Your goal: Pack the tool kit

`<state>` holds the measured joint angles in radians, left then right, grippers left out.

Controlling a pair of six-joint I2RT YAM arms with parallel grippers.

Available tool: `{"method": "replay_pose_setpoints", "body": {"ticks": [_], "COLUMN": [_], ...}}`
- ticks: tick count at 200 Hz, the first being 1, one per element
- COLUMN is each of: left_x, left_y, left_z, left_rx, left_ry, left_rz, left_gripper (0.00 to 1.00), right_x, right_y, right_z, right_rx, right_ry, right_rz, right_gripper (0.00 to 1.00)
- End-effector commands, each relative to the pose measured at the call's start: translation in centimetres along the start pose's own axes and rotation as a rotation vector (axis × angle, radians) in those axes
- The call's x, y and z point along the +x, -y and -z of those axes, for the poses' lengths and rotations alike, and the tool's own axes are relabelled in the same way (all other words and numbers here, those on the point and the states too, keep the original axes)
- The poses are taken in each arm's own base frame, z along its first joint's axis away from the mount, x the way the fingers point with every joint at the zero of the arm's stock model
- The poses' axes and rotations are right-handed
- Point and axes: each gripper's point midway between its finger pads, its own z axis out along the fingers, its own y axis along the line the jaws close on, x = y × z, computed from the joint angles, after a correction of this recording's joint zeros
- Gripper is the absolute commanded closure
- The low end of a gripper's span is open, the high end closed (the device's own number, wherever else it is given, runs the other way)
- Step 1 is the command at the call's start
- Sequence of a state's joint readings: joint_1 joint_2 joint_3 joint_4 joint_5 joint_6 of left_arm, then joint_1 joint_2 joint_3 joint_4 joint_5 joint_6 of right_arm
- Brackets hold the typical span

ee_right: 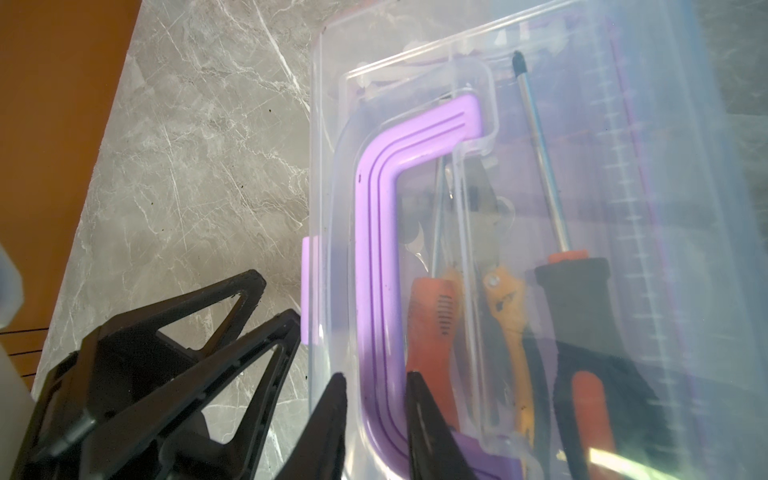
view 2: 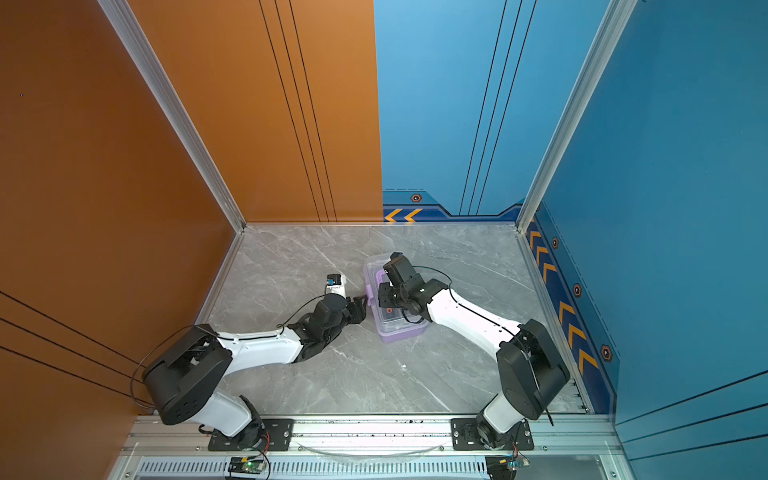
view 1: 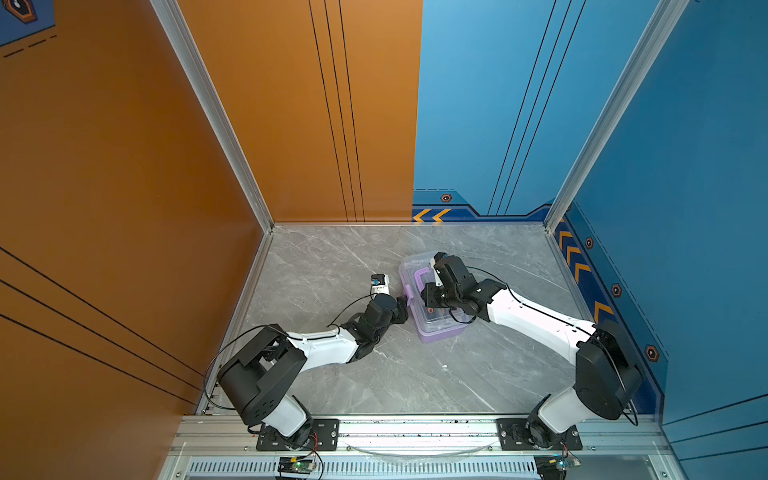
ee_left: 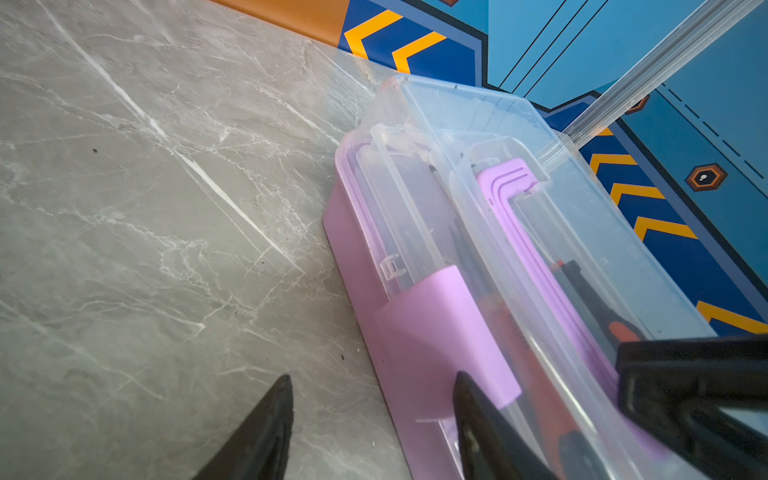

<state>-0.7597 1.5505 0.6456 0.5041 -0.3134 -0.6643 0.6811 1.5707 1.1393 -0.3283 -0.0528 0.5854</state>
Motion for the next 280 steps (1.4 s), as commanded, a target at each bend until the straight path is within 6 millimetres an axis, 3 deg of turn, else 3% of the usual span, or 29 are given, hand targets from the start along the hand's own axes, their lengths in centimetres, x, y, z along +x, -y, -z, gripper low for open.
{"method": "replay_pose_setpoints", "body": {"ticks": [1, 280], "left_x": [0.3, -1.2], "left_y": [1.4, 1.7], "left_z": [-0.3, 0.6], "left_rx": [0.035, 0.041], "left_ry": [-0.018, 0.027], "left_rz": [0.02, 0.052], "left_gripper": [0.38, 0.37], "right_x": [2.0, 2.2], "right_y": [0.6, 0.5], "right_z": [-0.9, -1.2], "right_rx": [0.019, 0.024], "right_ry": [-0.065, -0.074], "right_rz": [-0.013, -0.008], "right_gripper": [0.72, 0.71]}}
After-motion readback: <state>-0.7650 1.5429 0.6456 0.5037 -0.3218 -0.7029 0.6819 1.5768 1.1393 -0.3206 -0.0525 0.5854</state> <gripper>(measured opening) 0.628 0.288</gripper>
